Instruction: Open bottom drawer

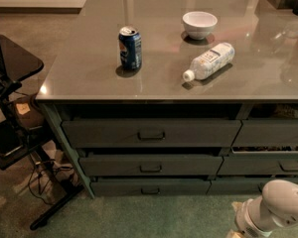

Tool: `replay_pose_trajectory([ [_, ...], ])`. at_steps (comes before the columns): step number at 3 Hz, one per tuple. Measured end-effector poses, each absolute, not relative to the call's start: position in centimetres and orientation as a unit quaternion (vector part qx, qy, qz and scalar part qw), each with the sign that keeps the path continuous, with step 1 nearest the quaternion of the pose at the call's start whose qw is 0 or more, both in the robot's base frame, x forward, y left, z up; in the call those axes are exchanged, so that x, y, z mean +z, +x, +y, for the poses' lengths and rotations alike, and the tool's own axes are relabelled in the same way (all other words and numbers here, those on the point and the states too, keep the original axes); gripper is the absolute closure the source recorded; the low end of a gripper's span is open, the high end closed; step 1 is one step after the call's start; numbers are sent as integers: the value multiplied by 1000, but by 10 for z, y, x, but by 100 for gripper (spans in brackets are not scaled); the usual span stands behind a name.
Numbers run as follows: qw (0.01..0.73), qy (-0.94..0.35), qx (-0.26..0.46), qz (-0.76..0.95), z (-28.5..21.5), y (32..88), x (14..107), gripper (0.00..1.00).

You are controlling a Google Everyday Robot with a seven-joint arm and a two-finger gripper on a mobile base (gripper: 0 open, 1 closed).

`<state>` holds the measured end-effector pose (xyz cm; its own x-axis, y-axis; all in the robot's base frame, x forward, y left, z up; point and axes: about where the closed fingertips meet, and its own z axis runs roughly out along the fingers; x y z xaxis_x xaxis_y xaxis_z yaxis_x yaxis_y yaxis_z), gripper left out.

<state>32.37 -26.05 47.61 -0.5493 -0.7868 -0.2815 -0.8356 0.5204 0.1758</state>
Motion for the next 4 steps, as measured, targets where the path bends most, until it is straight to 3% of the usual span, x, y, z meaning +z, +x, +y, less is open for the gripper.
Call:
replay_pose_trajectory([
  [1, 122, -470, 159, 860, -246, 320, 464, 0],
  [3, 312, -435, 188, 824, -211, 359, 436, 0],
  [4, 324, -438, 185, 818, -213, 354, 434, 0],
])
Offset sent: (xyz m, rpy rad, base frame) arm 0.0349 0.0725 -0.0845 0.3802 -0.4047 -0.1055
